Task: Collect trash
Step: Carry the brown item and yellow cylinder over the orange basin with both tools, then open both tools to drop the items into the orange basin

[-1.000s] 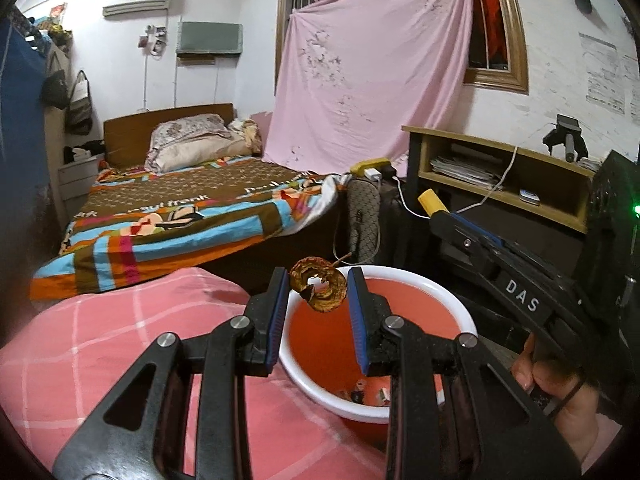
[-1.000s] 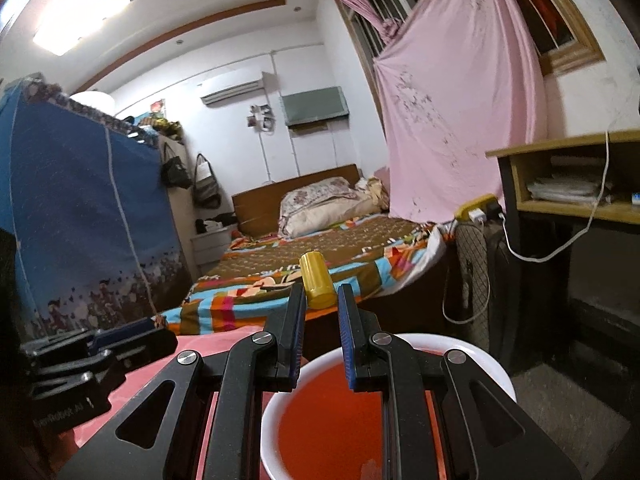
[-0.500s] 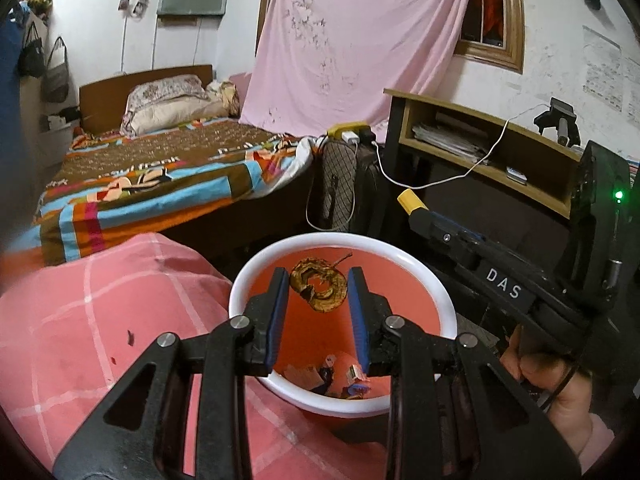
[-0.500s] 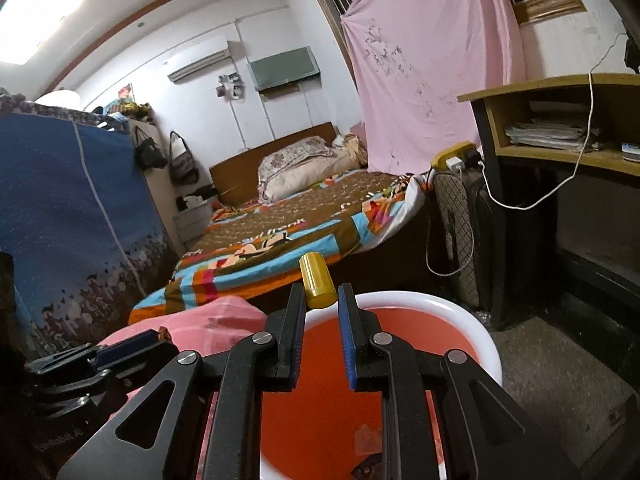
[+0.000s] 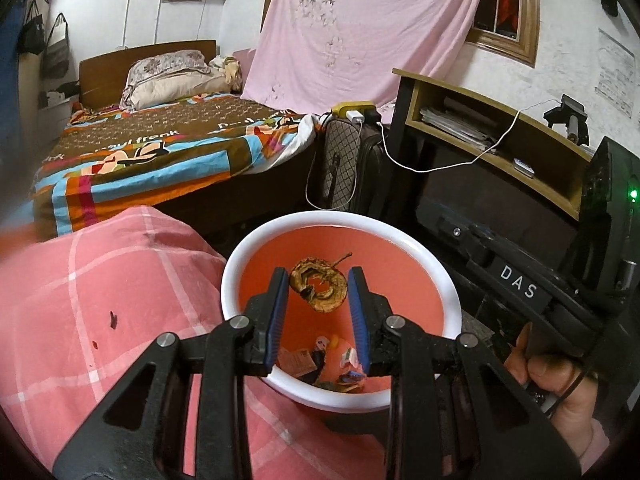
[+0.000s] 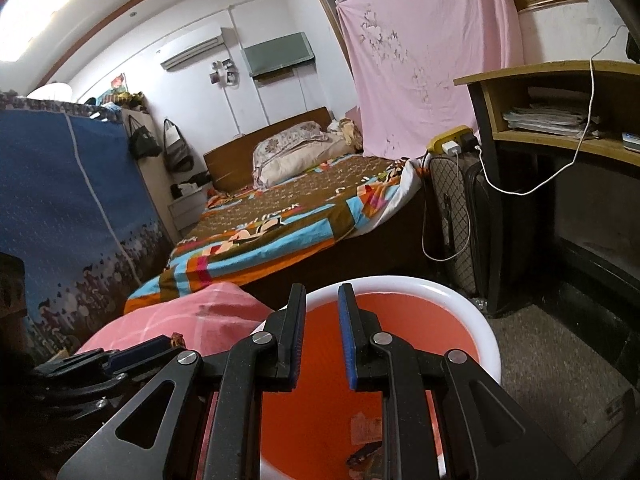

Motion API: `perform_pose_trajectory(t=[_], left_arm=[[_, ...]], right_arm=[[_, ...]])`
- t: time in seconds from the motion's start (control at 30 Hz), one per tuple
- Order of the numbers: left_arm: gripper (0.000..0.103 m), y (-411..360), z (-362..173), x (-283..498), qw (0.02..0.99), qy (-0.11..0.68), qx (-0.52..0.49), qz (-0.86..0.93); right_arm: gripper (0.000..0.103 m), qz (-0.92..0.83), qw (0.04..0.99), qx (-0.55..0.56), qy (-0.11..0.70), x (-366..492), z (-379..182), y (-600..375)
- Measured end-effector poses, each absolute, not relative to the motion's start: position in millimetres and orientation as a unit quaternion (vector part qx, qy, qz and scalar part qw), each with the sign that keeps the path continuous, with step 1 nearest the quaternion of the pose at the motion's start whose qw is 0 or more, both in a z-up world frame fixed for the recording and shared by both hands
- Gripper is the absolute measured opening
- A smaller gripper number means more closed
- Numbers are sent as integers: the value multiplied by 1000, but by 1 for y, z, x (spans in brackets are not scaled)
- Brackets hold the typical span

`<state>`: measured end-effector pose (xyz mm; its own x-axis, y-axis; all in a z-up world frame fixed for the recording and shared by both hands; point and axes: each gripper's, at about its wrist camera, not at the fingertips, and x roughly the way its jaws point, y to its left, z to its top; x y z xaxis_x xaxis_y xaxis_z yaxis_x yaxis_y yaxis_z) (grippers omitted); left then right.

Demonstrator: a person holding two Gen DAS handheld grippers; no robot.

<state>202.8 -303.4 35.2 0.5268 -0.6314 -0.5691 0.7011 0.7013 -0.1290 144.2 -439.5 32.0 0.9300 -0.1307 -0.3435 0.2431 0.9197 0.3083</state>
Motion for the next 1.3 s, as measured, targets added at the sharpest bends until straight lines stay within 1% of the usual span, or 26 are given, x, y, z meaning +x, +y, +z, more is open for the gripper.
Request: perform_pose_trajectory(t=[0.13,0.3,0.63,0.77,0.87,0.9,0.93,1.0,1.03,1.07,1.17,1.2,1.27,1.3], left_arm=[[16,-305,34,202,871,303,59,-382],[22,-305,35,202,873,302,56,-380],[28,-294,40,204,881,296,50,-366],[36,-286,42,205,893,287,48,-343],[42,-279,43,206,900,283,46,-329],[45,-277,44,207,902,281,46,-323],[46,-275,44,208,905,280,45,-318],[51,-270,45,209,909,278,43,-307],[53,-268,45,210,911,277,42,-303],[57,-266,45,211,914,275,41,-296],[68,-256,45,211,923,267,37,-275],[71,-254,45,210,925,265,36,-269],[75,-247,44,210,930,260,32,-257],[81,-243,44,210,933,257,30,-249]], right_arm=[[15,-99,965,177,164,145,32,-440],[15,-102,964,182,167,145,31,-442],[15,-102,963,181,173,147,28,-439],[16,-103,963,180,173,147,28,-439],[19,-102,963,179,174,149,29,-439],[22,-102,963,178,174,149,29,-439],[28,-101,963,177,174,149,29,-439],[34,-101,964,176,173,150,30,-438],[35,-101,964,175,171,150,30,-437],[36,-102,964,174,172,150,30,-437],[41,-104,964,172,173,151,30,-437],[45,-104,964,172,173,151,30,-436],[46,-106,964,169,173,151,30,-436],[47,-106,965,166,173,152,30,-434]])
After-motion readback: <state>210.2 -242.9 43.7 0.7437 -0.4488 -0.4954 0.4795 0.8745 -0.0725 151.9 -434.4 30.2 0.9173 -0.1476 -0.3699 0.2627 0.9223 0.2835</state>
